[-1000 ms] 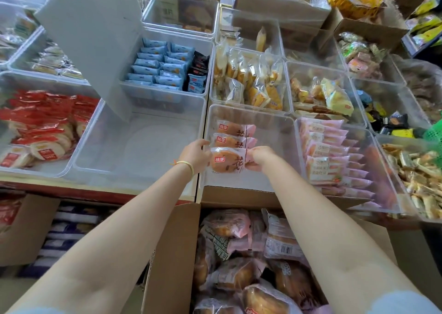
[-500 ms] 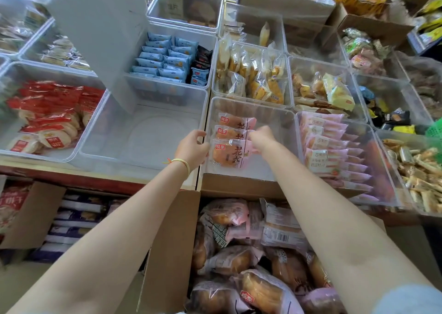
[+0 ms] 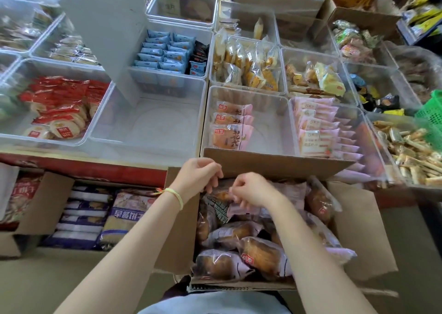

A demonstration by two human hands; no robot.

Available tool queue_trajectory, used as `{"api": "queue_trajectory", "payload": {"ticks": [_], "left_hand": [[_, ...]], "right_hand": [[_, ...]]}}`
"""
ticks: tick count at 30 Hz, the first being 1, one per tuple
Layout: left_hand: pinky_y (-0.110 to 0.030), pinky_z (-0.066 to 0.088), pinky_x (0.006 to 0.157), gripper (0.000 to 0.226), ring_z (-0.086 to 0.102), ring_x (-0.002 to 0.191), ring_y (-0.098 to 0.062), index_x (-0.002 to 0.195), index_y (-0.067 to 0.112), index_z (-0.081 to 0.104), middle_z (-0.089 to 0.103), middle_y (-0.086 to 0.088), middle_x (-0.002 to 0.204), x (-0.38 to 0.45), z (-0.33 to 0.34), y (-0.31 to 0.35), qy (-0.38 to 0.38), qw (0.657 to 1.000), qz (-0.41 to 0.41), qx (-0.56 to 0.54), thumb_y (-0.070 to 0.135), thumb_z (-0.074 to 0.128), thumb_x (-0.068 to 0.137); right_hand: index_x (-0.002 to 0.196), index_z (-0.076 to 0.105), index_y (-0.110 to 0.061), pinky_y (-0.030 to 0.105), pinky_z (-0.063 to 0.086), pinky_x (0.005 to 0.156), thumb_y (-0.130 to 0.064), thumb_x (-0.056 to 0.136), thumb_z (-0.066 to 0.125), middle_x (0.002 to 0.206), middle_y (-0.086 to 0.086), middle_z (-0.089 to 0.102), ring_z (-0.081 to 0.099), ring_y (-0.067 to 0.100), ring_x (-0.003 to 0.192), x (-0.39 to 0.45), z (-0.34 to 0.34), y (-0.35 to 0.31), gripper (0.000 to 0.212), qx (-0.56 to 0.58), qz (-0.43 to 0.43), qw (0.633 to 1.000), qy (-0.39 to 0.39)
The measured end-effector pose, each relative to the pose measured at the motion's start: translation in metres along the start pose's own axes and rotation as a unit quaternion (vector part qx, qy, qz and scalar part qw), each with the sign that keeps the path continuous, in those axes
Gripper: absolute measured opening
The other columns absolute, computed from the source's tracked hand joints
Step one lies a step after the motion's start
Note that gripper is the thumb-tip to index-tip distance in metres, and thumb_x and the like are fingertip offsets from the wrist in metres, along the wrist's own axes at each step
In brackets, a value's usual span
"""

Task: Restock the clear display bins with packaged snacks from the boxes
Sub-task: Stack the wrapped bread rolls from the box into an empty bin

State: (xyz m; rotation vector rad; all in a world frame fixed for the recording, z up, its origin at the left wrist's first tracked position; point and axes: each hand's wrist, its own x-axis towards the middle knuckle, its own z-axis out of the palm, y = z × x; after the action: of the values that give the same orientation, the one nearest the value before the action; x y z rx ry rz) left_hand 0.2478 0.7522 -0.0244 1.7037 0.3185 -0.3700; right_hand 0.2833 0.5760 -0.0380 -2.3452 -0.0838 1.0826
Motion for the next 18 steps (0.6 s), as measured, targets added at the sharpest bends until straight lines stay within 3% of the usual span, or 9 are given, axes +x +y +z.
{"api": "queue_trajectory", "payload": {"ticks": [2,6,9,11,13,15,17,18], "left_hand": [[-0.020,0.039,0.046,0.020,0.056,0.051,-0.020,0.078,0.004,0.069,0.065,-0.006,0.063,0.001,0.008,-0.018,0.002,0.999,-0.023,0.029,0.014,0.057,0.090],[-0.020,0.043,0.048,0.017,0.060,0.053,-0.020,0.082,0.007,0.071,0.067,-0.004,0.067,-0.001,0.016,-0.034,0.009,0.998,-0.036,0.049,0.014,0.056,0.088],[-0.018,0.043,0.048,0.017,0.062,0.058,-0.018,0.081,0.011,0.071,0.068,-0.004,0.071,-0.002,0.014,-0.037,0.022,0.998,-0.041,0.042,0.013,0.055,0.089],[-0.020,0.046,0.055,0.017,0.065,0.067,-0.016,0.081,0.016,0.072,0.071,-0.002,0.077,-0.002,0.011,-0.037,0.045,0.997,-0.031,0.045,0.015,0.057,0.089],[-0.019,0.047,0.065,0.014,0.064,0.079,-0.011,0.086,0.019,0.072,0.071,0.002,0.085,-0.004,0.007,-0.035,0.088,0.994,0.003,0.063,0.017,0.059,0.090],[-0.014,0.046,0.068,0.009,0.063,0.087,-0.008,0.096,0.018,0.070,0.070,0.005,0.093,-0.010,0.003,-0.026,0.124,0.991,0.041,0.023,0.018,0.063,0.091],[-0.017,0.051,0.070,0.015,0.065,0.093,-0.012,0.105,0.018,0.067,0.070,0.002,0.100,-0.014,0.000,-0.014,0.119,0.990,0.046,-0.060,0.024,0.066,0.091],[-0.025,0.055,0.075,0.021,0.066,0.097,-0.016,0.109,0.019,0.066,0.071,-0.003,0.104,-0.015,-0.001,-0.006,0.097,0.988,0.038,-0.114,0.029,0.067,0.091]], "right_hand": [[0.109,0.053,-0.018,0.035,0.047,0.071,-0.027,0.094,0.060,0.101,0.003,0.062,0.064,0.024,0.093,0.017,0.030,0.019,0.018,-0.140,0.037,0.985,0.093],[0.120,0.046,-0.023,0.037,0.045,0.078,-0.022,0.085,0.072,0.124,0.005,0.053,0.057,0.030,0.111,0.029,0.057,0.040,0.044,-0.186,0.017,0.975,0.119],[0.105,0.058,-0.019,0.032,0.040,0.069,-0.024,0.089,0.069,0.110,0.003,0.061,0.061,0.028,0.101,0.026,0.048,0.036,0.019,-0.181,-0.026,0.968,0.172],[0.093,0.065,-0.016,0.030,0.037,0.066,-0.024,0.093,0.065,0.097,0.002,0.058,0.060,0.026,0.094,0.018,0.036,0.033,0.008,-0.125,-0.063,0.966,0.216],[0.079,0.067,-0.015,0.025,0.037,0.064,-0.023,0.089,0.071,0.089,-0.001,0.051,0.057,0.021,0.089,0.001,0.017,0.028,0.014,-0.043,-0.095,0.963,0.247],[0.073,0.065,-0.014,0.020,0.042,0.071,-0.025,0.088,0.074,0.092,-0.003,0.057,0.058,0.013,0.090,-0.024,-0.005,0.019,0.021,0.041,-0.124,0.963,0.237],[0.080,0.064,-0.007,0.031,0.053,0.079,-0.029,0.092,0.070,0.090,0.002,0.067,0.065,0.017,0.088,-0.050,-0.024,0.008,0.026,0.157,-0.151,0.953,0.210],[0.084,0.063,-0.005,0.040,0.056,0.082,-0.034,0.093,0.068,0.086,0.008,0.068,0.066,0.025,0.087,-0.060,-0.031,0.002,0.030,0.211,-0.163,0.941,0.209]]}}
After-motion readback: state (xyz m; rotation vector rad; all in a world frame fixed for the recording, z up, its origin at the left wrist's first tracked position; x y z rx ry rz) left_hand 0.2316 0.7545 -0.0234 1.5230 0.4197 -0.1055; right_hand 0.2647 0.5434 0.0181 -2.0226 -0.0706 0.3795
